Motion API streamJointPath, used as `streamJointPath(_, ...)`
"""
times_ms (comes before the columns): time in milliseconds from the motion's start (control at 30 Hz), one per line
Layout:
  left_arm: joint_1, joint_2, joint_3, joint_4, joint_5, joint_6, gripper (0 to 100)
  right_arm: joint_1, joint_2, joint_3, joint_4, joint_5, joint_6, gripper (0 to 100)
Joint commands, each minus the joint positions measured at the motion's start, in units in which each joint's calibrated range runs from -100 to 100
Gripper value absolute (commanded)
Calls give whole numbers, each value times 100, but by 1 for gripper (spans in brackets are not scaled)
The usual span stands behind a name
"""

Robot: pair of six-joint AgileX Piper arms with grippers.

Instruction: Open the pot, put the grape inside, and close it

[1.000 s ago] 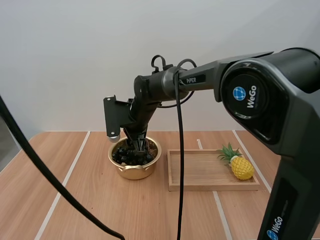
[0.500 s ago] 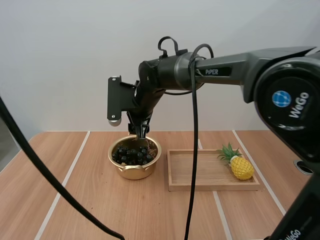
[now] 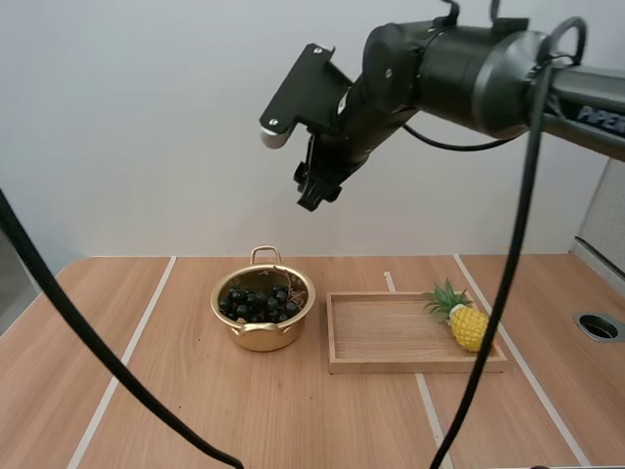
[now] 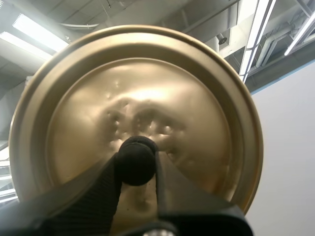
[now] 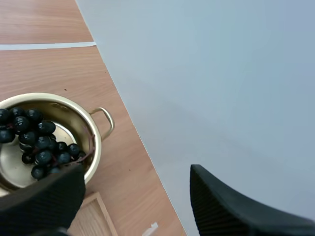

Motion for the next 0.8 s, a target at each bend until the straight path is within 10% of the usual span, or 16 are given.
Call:
streamJointPath(0, -32, -26, -20, 40, -140, -13, 0, -136, -565, -22, -32, 869, 112, 100)
streamJointPath(367, -32, -26, -20, 40, -188, -13, 0, -219, -2306, -22, 459, 3284, 397, 100)
streamJointPath(767, -32, -26, -20, 40, -188, -13, 0, -219, -3886, 503, 498, 3336, 451, 100)
